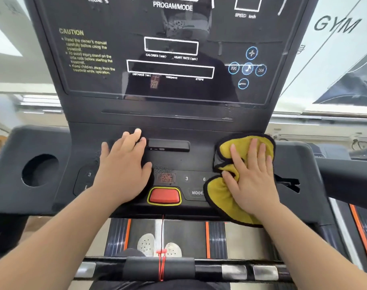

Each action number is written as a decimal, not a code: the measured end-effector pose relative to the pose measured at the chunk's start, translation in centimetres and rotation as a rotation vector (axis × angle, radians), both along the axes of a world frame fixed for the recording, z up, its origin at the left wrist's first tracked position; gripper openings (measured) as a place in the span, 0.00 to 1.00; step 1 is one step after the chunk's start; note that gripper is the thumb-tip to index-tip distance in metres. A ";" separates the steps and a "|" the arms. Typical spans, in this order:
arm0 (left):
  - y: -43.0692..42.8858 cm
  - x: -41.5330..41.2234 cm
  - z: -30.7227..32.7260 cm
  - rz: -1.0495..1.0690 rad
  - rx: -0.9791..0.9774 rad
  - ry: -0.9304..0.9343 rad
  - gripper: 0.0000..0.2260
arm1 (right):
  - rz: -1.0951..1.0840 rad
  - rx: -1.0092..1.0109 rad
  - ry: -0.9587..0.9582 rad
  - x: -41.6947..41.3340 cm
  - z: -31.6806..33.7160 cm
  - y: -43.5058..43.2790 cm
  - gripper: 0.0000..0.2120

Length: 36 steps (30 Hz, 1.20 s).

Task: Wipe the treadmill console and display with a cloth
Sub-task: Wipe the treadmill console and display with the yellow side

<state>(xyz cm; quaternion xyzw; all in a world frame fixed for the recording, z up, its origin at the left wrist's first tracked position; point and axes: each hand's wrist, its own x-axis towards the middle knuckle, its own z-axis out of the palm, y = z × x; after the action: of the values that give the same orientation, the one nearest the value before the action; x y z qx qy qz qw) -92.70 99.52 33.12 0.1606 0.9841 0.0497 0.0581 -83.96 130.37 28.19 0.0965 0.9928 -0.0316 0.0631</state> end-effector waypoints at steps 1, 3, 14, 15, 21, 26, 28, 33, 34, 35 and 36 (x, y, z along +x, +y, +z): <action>0.0 0.0 0.0 -0.001 0.001 0.001 0.28 | -0.048 0.012 0.017 -1.0 0.0 -0.8 0.39; 0.1 0.0 0.1 0.001 -0.008 -0.007 0.27 | -0.124 0.014 0.046 -2.6 0.2 -3.3 0.43; -0.2 -0.2 0.4 -0.019 -0.033 -0.032 0.28 | 0.383 -0.032 -0.044 3.4 0.0 -3.1 0.34; -0.3 -0.2 0.4 -0.023 -0.028 -0.031 0.28 | 0.343 -0.024 -0.044 3.4 0.0 -1.7 0.35; -0.5 -0.1 0.0 -0.033 -0.034 -0.025 0.30 | -0.039 0.014 -0.004 -0.7 0.3 -1.4 0.41; -0.7 -0.3 0.0 -0.045 -0.009 -0.011 0.28 | -0.041 -0.016 0.033 -2.9 0.5 -9.1 0.43; -1.2 -0.5 0.1 -0.074 -0.011 -0.005 0.28 | 0.051 -0.014 0.014 -2.4 0.5 -10.2 0.40; -3.3 -1.1 0.2 -0.187 0.025 -0.035 0.28 | 0.233 -0.039 -0.034 3.4 -0.1 -7.4 0.33; -3.9 -1.3 0.2 -0.215 0.046 -0.040 0.28 | 0.201 -0.042 -0.036 3.9 0.0 -6.1 0.32; -4.5 -1.4 0.2 -0.239 0.071 -0.037 0.28 | 0.143 -0.042 -0.041 4.1 0.1 -4.8 0.33; -5.2 -1.5 0.2 -0.256 0.096 -0.024 0.27 | 0.065 -0.039 -0.041 3.7 0.2 -3.6 0.34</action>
<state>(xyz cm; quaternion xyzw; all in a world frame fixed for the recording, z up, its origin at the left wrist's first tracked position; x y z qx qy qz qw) -94.19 94.34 33.34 0.2869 0.9512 0.0910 0.0682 -80.26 126.74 28.37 0.0637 0.9931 -0.0471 0.0861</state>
